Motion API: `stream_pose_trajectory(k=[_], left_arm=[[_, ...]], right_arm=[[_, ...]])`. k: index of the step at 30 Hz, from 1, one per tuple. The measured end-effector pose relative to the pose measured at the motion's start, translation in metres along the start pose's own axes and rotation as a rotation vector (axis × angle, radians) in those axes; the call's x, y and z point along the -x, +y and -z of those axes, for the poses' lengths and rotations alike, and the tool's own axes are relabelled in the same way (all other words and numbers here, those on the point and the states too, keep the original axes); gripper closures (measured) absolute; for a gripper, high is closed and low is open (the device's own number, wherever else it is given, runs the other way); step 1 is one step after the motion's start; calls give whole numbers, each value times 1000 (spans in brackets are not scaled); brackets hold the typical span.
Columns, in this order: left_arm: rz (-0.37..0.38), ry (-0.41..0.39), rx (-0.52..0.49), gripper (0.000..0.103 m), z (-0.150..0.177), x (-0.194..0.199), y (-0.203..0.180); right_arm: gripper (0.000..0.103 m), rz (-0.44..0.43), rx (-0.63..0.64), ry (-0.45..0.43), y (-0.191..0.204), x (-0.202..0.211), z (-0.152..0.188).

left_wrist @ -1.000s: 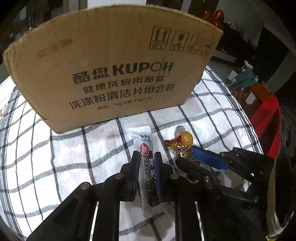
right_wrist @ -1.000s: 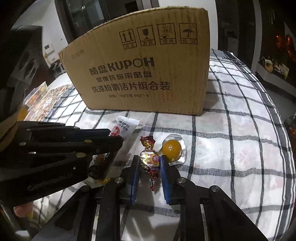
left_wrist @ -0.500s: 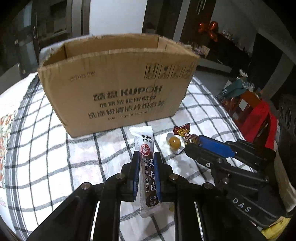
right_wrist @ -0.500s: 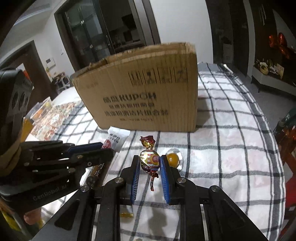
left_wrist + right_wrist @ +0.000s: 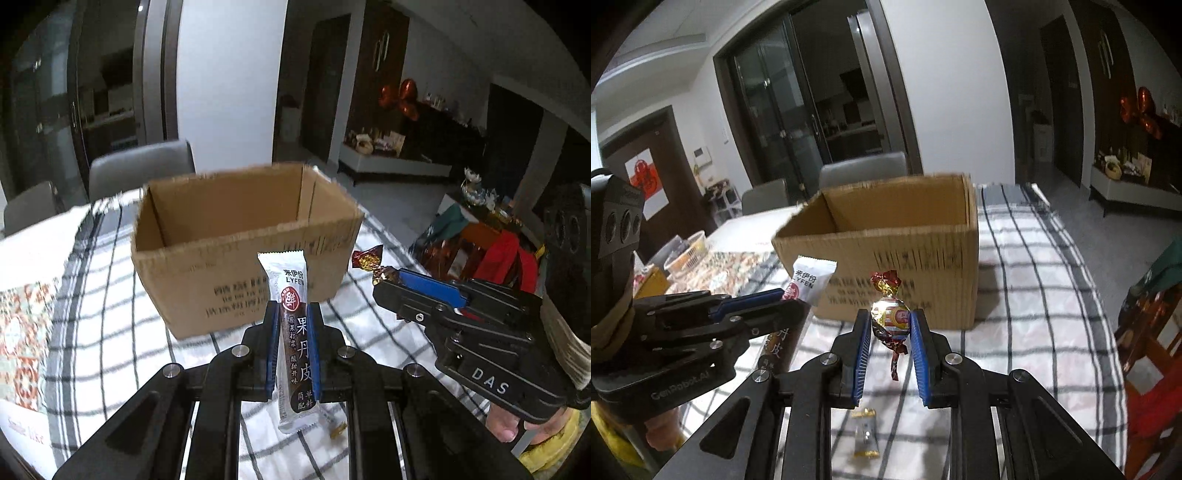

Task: Organize snacks
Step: 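Carry both items over the box and open both tools to release them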

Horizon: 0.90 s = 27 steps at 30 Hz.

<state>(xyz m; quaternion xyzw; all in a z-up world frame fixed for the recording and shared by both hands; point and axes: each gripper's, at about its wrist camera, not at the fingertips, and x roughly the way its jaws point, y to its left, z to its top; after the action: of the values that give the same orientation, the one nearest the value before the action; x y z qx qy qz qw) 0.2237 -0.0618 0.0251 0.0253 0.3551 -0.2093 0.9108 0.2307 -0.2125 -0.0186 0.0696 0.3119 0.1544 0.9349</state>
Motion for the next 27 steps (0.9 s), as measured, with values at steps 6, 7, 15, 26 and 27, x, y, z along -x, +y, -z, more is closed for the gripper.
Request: stream_pose_trajectory(k=[6, 7, 15, 26, 27], left_arm=[[-21, -54, -14, 88, -23, 11, 7], [-26, -61, -16, 88, -27, 12, 9], [-55, -118, -27, 88, -61, 16, 25], [-79, -92, 1, 88, -103, -20, 51], [-79, -87, 0, 88, -106, -24, 52]], right_arm=[[80, -1, 17, -50, 3, 5, -26], [80, -1, 23, -59, 4, 6, -31], [80, -5, 62, -84, 11, -1, -68], [80, 23, 47, -60, 4, -31, -104], [80, 23, 44, -52, 3, -35, -106]])
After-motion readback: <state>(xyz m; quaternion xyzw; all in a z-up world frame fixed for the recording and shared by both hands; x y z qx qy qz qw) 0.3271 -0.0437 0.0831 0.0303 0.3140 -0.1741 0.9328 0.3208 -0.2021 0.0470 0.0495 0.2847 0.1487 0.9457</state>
